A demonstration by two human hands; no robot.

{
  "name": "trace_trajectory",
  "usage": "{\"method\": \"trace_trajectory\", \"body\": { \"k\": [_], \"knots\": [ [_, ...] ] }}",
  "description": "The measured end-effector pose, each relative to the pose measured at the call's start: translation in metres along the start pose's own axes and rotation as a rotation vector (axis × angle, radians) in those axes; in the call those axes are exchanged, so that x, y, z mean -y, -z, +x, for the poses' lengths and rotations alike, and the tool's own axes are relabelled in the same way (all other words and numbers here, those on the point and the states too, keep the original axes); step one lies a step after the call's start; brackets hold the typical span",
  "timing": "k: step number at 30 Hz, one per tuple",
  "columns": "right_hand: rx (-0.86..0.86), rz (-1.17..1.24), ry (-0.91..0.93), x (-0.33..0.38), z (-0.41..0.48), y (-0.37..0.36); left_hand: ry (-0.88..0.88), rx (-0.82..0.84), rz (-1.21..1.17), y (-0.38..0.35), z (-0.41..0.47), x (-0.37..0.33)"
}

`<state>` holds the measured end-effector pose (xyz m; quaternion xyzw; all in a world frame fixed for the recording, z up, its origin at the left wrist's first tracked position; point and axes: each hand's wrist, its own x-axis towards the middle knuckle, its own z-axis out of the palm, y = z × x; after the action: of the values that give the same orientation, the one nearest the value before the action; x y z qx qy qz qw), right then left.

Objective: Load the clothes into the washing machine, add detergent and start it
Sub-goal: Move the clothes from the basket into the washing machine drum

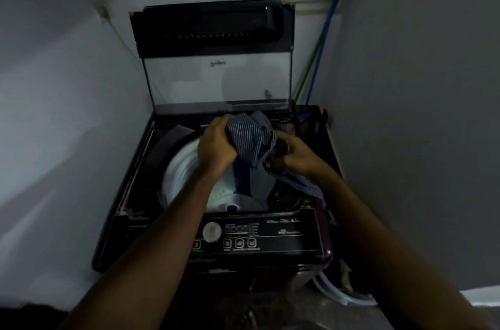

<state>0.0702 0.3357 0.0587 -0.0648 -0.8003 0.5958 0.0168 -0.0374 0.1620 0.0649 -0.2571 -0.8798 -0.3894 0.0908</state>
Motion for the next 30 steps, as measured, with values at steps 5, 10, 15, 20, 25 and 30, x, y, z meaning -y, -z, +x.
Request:
{"method": "trace_trajectory", "body": {
  "k": [5,10,15,20,25,30],
  "knots": [
    [-0.233,-0.821,-0.176,-0.048,0.004,-0.013,-0.066,0.063,0.210,0.018,0.011,0.047],
    [-0.073,-1.108,-0.397,-0.052,0.030,-0.024,-0.088,0.135,0.322,0.013,0.005,0.078],
    [-0.395,-0.677,-0.243,-0.030,0.066,-0.046,-0.041,0.179,0.378,0.000,-0.001,0.092],
    [-0.419,0.130,-0.225,-0.003,0.108,-0.089,-0.046,0.176,0.419,-0.007,0.001,0.096],
    [-0.288,0.088,-0.172,-0.007,0.116,-0.108,-0.049,0.273,0.499,-0.013,0.007,0.124],
    [-0.053,-0.436,-0.197,-0.024,0.109,-0.103,-0.006,0.617,0.228,-0.030,0.008,0.152]
  ]
}}
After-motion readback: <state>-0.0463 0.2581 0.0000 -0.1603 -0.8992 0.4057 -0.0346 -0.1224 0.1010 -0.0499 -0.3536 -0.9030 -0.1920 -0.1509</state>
